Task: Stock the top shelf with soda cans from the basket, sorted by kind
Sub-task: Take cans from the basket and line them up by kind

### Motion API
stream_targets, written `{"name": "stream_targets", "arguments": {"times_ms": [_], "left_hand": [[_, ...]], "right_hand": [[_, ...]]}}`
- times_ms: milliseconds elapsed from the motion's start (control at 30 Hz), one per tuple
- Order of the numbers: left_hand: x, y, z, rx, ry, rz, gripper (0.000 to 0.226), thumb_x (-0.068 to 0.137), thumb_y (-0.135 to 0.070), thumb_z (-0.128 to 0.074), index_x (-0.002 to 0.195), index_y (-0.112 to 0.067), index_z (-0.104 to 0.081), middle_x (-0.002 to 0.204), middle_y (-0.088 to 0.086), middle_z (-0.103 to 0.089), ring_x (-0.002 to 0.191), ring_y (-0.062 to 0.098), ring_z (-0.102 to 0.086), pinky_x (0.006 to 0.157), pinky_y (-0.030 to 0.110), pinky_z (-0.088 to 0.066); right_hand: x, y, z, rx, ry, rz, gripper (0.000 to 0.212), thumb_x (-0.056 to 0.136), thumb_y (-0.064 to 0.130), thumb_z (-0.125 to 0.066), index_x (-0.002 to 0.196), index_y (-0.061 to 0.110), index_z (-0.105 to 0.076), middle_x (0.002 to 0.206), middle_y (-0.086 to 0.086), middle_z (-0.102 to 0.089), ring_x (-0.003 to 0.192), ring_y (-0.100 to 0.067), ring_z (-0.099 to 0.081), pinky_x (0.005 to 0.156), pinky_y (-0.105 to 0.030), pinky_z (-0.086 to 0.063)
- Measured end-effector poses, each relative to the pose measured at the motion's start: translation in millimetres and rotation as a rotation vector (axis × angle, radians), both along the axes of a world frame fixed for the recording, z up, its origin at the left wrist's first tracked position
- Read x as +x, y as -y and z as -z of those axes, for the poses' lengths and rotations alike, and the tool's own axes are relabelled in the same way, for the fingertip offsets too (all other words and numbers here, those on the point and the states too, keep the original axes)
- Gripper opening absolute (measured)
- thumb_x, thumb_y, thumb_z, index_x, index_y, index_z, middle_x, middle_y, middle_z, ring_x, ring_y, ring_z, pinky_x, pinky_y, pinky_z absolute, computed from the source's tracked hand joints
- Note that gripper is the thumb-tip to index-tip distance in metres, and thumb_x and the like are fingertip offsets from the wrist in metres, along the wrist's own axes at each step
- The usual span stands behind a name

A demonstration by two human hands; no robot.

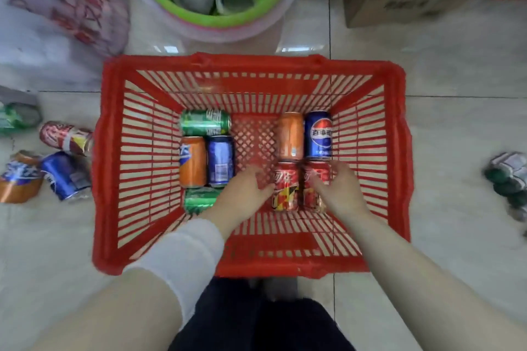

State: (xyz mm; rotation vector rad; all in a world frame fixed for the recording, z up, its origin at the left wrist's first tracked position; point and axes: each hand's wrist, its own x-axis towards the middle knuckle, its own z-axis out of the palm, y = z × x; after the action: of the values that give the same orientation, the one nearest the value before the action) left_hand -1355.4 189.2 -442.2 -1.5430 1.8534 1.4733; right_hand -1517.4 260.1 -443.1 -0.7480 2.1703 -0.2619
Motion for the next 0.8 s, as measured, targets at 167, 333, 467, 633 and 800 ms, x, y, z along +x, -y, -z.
{"name": "stream_targets", "arguments": {"times_ms": [167, 333, 467, 633, 800], "left_hand": [[-33, 29, 69, 0.054, -0.089, -0.12, 0.044, 0.093, -0.02, -0.053, 0.132, -0.003, -0.041, 0.129, 0.013, -0.054, 0.12, 0.026, -0.05, 0.083, 0.019, -0.034], [-55, 42, 115, 0.091, -0.183, -0.253, 0.057, 0.086, -0.044, -0.055, 0.133, -0.013, -0.046, 0.131, 0.004, -0.056, 0.12, 0.022, -0.052, 0.105, 0.031, -0.036], [-66, 49, 132, 0.156, -0.209, -0.338, 0.058, 0.086, -0.05, -0.054, 0.132, -0.017, -0.044, 0.124, 0.0, -0.057, 0.113, 0.019, -0.055, 0.099, 0.035, -0.043], [-68, 57, 136, 0.135, -0.21, -0.366, 0.063, 0.084, -0.045, -0.061, 0.134, -0.016, -0.038, 0.116, -0.005, -0.051, 0.109, 0.013, -0.052, 0.081, 0.023, -0.038], [-67, 62, 140, 0.146, -0.27, -0.363, 0.065, 0.078, -0.041, -0.069, 0.131, -0.018, -0.041, 0.111, -0.007, -0.052, 0.105, 0.009, -0.053, 0.071, 0.015, -0.04]], "right_hand": [[-17, 41, 73, 0.013, -0.155, 0.037, 0.048, 0.091, 0.022, -0.052, 0.132, -0.002, -0.041, 0.128, -0.022, -0.048, 0.117, -0.031, -0.043, 0.09, -0.026, -0.03], [-18, 53, 107, 0.026, -0.31, 0.095, 0.044, 0.093, 0.021, -0.048, 0.132, 0.001, -0.04, 0.128, -0.018, -0.046, 0.116, -0.028, -0.044, 0.091, -0.028, -0.036], [-15, 57, 119, 0.023, -0.345, 0.093, 0.044, 0.095, 0.023, -0.048, 0.132, 0.001, -0.039, 0.132, -0.019, -0.037, 0.12, -0.027, -0.036, 0.096, -0.028, -0.034], [-23, 65, 126, -0.068, -0.076, 0.256, 0.052, 0.09, 0.018, -0.058, 0.13, -0.002, -0.032, 0.13, -0.019, -0.043, 0.118, -0.03, -0.046, 0.09, -0.032, -0.043], [-36, 62, 126, -0.126, 0.203, 0.391, 0.06, 0.086, 0.015, -0.064, 0.134, 0.003, -0.03, 0.125, -0.01, -0.051, 0.115, -0.023, -0.053, 0.084, -0.024, -0.043]]}}
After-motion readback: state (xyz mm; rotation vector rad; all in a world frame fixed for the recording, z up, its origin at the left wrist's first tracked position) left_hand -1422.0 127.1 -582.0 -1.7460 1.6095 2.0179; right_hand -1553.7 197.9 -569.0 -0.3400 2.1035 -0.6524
